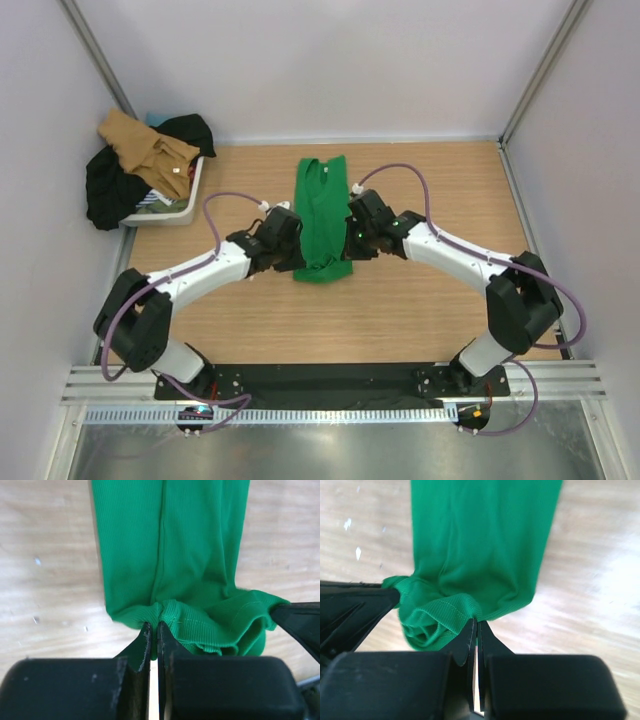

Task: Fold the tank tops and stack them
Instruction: Fold the tank top

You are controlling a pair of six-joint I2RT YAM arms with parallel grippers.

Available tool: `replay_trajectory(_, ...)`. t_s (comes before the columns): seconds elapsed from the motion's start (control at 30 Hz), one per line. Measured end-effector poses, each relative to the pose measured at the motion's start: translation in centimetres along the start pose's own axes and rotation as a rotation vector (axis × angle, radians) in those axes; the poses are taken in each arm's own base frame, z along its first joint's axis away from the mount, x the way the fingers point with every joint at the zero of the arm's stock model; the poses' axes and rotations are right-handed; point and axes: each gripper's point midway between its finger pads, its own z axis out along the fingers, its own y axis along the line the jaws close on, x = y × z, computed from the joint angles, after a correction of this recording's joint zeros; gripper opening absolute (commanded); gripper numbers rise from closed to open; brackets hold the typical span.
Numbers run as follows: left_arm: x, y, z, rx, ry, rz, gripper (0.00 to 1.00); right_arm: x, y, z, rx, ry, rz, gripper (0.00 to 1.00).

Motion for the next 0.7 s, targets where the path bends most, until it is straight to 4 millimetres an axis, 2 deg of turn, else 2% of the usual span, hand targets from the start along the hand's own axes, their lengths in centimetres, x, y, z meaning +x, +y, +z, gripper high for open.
replay_trajectory(0.17, -2.9, 0.3, 1.3, -0.034, -0.009, -0.001, 0.0, -3.4, -1.7, 1.1, 0.064, -0.027, 0.021, 0.01)
replay_trajectory(0.4, -7.3, -0.3, 2.5, -0.047, -0.055, -0.001, 0.0, -7.9, -4.2, 2.6, 0.121, -0.055, 0.062, 0.01)
replay_trajectory(0.53, -10.3, -0.9, 3.3, -0.047, -0.084, -0.007, 0.0, -10.0, -5.1, 3.4, 0.138, -0.066, 0.074, 0.01)
replay_trajectory(0.7, -13.8, -0.6, 4.3, -0.059, -0.112, -0.027, 0.0, -13.4, -5.0, 4.8, 0.136, -0.09, 0.08, 0.01)
